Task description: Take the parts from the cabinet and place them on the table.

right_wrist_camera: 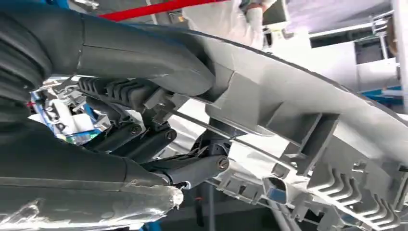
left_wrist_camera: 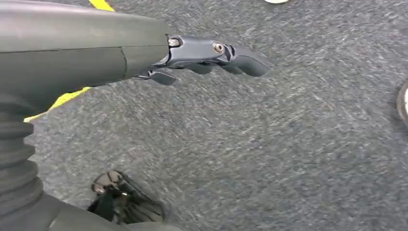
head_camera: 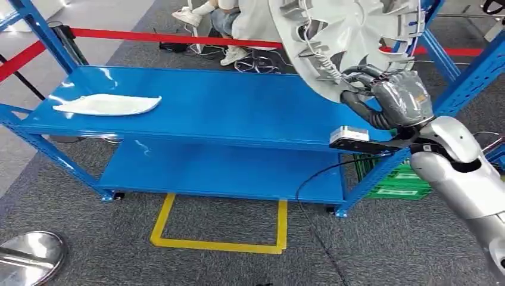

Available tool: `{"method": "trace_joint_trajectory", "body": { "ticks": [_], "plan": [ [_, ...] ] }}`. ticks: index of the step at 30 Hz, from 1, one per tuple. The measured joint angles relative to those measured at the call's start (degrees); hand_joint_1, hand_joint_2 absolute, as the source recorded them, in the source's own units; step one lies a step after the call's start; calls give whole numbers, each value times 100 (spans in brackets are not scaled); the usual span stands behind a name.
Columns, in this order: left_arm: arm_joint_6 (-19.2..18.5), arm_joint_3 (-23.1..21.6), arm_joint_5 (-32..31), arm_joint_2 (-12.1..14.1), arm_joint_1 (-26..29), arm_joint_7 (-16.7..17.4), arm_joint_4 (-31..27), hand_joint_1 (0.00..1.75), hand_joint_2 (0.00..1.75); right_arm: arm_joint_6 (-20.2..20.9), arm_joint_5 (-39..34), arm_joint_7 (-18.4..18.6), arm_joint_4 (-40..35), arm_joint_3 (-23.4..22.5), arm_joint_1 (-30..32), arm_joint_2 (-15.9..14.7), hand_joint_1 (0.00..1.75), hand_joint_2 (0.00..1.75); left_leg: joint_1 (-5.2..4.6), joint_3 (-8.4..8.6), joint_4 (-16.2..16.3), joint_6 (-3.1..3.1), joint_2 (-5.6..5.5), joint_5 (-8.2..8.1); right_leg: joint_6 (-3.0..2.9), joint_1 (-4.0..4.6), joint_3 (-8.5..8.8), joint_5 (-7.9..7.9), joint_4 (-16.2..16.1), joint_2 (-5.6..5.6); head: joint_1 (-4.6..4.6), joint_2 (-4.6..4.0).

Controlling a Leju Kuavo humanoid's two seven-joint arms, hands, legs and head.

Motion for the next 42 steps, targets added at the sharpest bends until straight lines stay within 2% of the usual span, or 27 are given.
{"method": "trace_joint_trajectory", "body": {
  "ticks": [2, 4, 5, 6, 7, 10, 11, 12, 14, 15, 16, 18, 20, 21, 22, 25, 26, 27, 29, 31, 33, 35, 36, 37, 40, 41, 42],
  "plan": [
    [-2, -2, -9, -4, 1, 0, 0, 0, 175, 17, -31, -35, 0, 4, 25, 9, 175, 175, 8, -149, 2, -17, 10, 123, 23, -9, 136, 186, 167, -1, 2, 0],
    [-2, -4, -11, -4, 0, 0, 0, 0, 175, 31, -52, -48, 0, 4, 33, 17, 175, 175, 36, -305, 14, -65, 10, 245, 43, -16, 750, 617, -581, -5, 6, 0],
    [0, -4, -15, -2, -3, 0, 0, 0, 175, 26, -68, -59, 0, 0, 32, 24, 175, 175, 37, -347, 37, -96, 8, 292, 60, -28, 1133, 590, -1110, -8, 4, 0],
    [0, -11, -22, 2, 0, -2, 0, 0, 175, 7, -72, -85, -2, 0, 30, 41, 175, 175, 19, -396, 40, -137, 1, 339, 67, -4, 1497, 341, -1593, 0, 17, -2],
    [0, -20, -31, 2, 4, -2, 0, 0, 175, -24, -79, -111, -4, -18, 50, 50, 175, 175, 20, -395, 32, -161, -3, 396, -53, 17, 1536, 316, -1735, 23, -5, 0],
    [7, -39, -35, 4, 31, -2, 0, 0, 175, -223, -50, -151, -2, -66, 101, 129, 175, 175, 24, -427, -80, -268, -10, 595, -212, 27, 1349, 479, -1760, 23, 20, 0],
    [9, -42, -35, 24, 29, -2, 0, 0, 175, -273, -50, -151, -2, -83, 82, 157, 175, 175, 40, -487, -50, -301, -15, 484, -263, -3, 1340, 530, -1761, 12, 13, -2],
    [13, -42, -35, 22, 32, -2, 0, 0, 175, -297, -70, -155, -2, -103, 91, 190, 175, 175, 34, -554, 153, -333, -12, 155, -317, -11, 1282, 577, -1760, 9, -33, 0],
    [13, -46, -35, 17, 27, -2, 0, 0, 175, -299, -115, -190, 0, -146, 89, 234, 175, 175, 63, -826, 1123, -380, -7, -546, -346, -10, 1167, 685, -1756, 1, -40, -2],
    [13, -48, -35, 20, 25, -2, 0, 0, 175, -299, -135, -205, 9, -157, 90, 253, 175, 175, 68, -951, 1614, -394, -7, -749, -342, -9, 1103, 736, -1755, -2, -42, 0],
    [15, -48, -35, 24, 25, -2, 0, 0, 175, -299, -149, -212, 15, -160, 89, 273, 175, 175, 70, -986, 1892, -401, -7, -768, -332, -12, 1035, 785, -1753, -3, -42, -2],
    [15, -50, -35, 37, 20, -2, 0, 0, 175, -291, -162, -223, 24, -171, 90, 299, 175, 175, 82, -696, 1667, -408, -7, -455, -290, -27, 925, 862, -1742, -1, -44, 0],
    [18, -61, -41, 46, 11, -2, 0, 0, 175, -278, -168, -227, 31, -199, 81, 308, 175, 175, 113, 27, 669, -423, -6, -174, -215, -52, 875, 920, -1735, 0, -42, -2],
    [17, -74, -44, 42, 0, 0, 0, 0, 175, -260, -168, -227, 31, -221, 65, 308, 175, 175, 112, 349, 211, -434, -20, -301, -174, -29, 832, 942, -1729, -4, -48, -2],
    [22, -90, -46, 42, -7, 2, 0, 0, 175, -245, -166, -223, 33, -240, 37, 310, 175, 175, 84, 440, -9, -348, -64, -356, -135, -18, 801, 979, -1712, -10, -37, -2],
    [24, -101, -61, 44, 5, 13, 0, 0, 175, -232, -173, -221, 42, -251, 41, 315, 175, 175, 65, 324, 10, -246, -63, -303, -15, -45, 758, 1106, -1754, -16, -37, 0],
    [24, -101, -61, 46, 12, 15, 0, 0, 175, -227, -173, -221, 57, -254, 54, 315, 175, 175, 99, 289, -16, -167, -42, -251, 6, -69, 688, 1050, -1730, -1, -39, -2],
    [28, -101, -61, 63, 13, 18, 0, 0, 175, -221, -173, -221, 63, -258, 64, 315, 175, 175, 87, 242, -13, -112, -33, -213, 14, -57, 598, 797, -1552, -15, -13, 0],
    [33, -107, -63, 81, 5, 17, 0, 0, 175, -212, -177, -223, 66, -264, 68, 315, 175, 175, 60, 138, -10, -37, -30, -122, 33, -53, 314, 192, -628, -12, 0, 0],
    [33, -120, -77, 81, 9, 17, 0, 0, 175, -212, -177, -227, 68, -273, 116, 315, 175, 175, 44, 15, -10, -21, -28, -19, 28, -26, 110, -126, 165, -8, -7, 0],
    [33, -125, -81, 83, 13, 17, 0, 0, 175, -212, -173, -223, 72, -275, 138, 315, 175, 175, 30, -99, -1, -23, -28, 70, -17, -1, 377, 169, -50, -10, 4, 0],
    [33, -135, -96, 83, 5, 17, 0, 0, 175, -212, -162, -201, 72, -282, 138, 315, 175, 175, 1, -173, -1, -31, -31, 150, -130, 39, 1049, 564, -1048, -9, 4, 0],
    [33, -138, -96, 66, 1, 17, 0, 0, 175, -214, -155, -197, 68, -295, 133, 310, 175, 175, 9, -202, 1, -41, -30, 194, -216, 75, 1336, 462, -1553, -23, 2, 0],
    [37, -140, -101, 61, -1, 17, 0, 0, 175, -214, -149, -186, 59, -304, 135, 308, 175, 175, -21, -240, 9, -73, -33, 239, -214, 80, 1550, 396, -1839, -37, -4, 0],
    [46, -142, -111, 57, 15, 39, 0, 0, 175, -210, -111, -146, 57, -350, 151, 297, 175, 175, 17, -285, -49, -177, -28, 419, -235, 125, 1430, 506, -1814, -26, -11, 0],
    [55, -140, -112, 77, 21, 52, 0, 0, 175, -208, -94, -140, 57, -354, 163, 295, 175, 175, -6, -322, -51, -211, -41, 422, -278, 59, 1339, 613, -1895, -44, 11, 0],
    [59, -142, -114, 74, 24, 52, 0, 0, 175, -203, -85, -129, 57, -361, 155, 295, 175, 175, -10, -382, 31, -249, -37, 196, -319, 53, 1327, 676, -1893, -48, 2, 0]
  ]
}}
